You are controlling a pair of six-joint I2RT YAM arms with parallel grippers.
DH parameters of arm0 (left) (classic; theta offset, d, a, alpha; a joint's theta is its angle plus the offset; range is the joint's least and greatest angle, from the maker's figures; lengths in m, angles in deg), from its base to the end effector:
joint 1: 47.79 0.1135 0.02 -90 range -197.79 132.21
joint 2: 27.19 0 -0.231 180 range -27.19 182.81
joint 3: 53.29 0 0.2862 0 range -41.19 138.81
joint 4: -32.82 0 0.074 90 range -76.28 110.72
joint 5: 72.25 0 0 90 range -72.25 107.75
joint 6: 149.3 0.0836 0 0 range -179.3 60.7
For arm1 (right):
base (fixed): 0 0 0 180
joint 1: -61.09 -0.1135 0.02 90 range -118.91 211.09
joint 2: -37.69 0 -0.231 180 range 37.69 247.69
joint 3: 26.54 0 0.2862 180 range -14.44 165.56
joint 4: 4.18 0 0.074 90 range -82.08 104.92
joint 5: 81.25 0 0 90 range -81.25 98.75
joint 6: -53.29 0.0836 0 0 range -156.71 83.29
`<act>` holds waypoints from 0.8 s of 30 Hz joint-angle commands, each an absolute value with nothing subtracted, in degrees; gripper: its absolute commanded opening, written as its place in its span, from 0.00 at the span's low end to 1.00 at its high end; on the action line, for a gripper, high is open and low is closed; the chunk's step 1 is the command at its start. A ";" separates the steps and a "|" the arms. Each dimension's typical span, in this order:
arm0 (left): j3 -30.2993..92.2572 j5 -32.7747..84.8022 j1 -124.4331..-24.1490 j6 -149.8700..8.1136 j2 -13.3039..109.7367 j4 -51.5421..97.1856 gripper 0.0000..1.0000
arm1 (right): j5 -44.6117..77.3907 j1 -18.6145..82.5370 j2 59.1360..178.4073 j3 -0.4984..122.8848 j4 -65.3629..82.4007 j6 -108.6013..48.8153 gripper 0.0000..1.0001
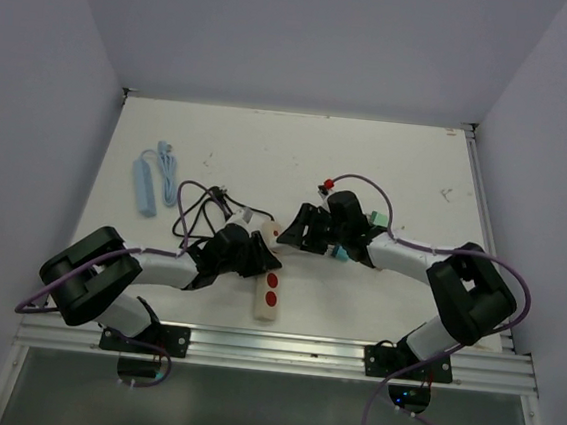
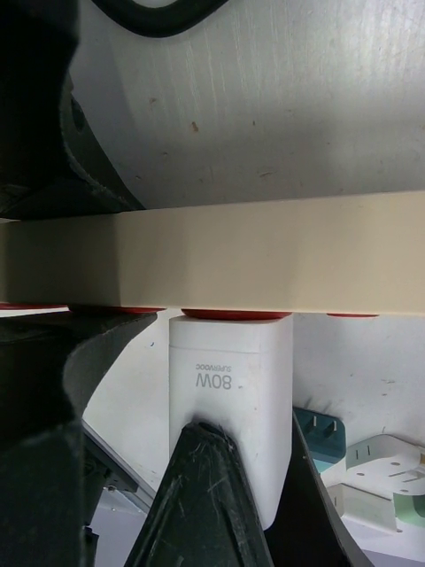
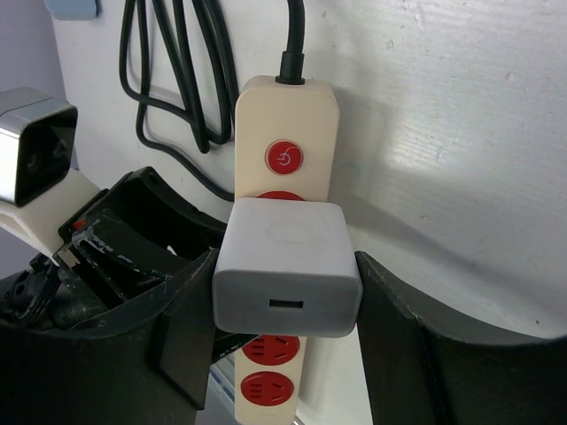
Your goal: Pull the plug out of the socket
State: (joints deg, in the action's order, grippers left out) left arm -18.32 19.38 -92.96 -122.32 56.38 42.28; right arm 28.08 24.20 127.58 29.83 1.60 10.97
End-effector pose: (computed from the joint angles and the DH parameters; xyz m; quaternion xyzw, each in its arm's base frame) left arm 0.2138 -0.2184 0.0289 -0.1341 0.8930 -0.3553 0.2414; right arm 0.2845 0.2481 0.0896 0.0122 0.8937 0.3962 0.2102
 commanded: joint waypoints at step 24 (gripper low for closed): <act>-20.45 12.65 -92.00 -124.07 60.79 25.38 0.00 | 26.58 28.22 116.27 33.82 11.54 7.85 0.00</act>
State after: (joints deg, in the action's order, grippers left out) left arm -16.28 22.27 -93.83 -123.22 57.95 43.37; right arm 26.99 26.22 122.57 32.67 13.81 8.90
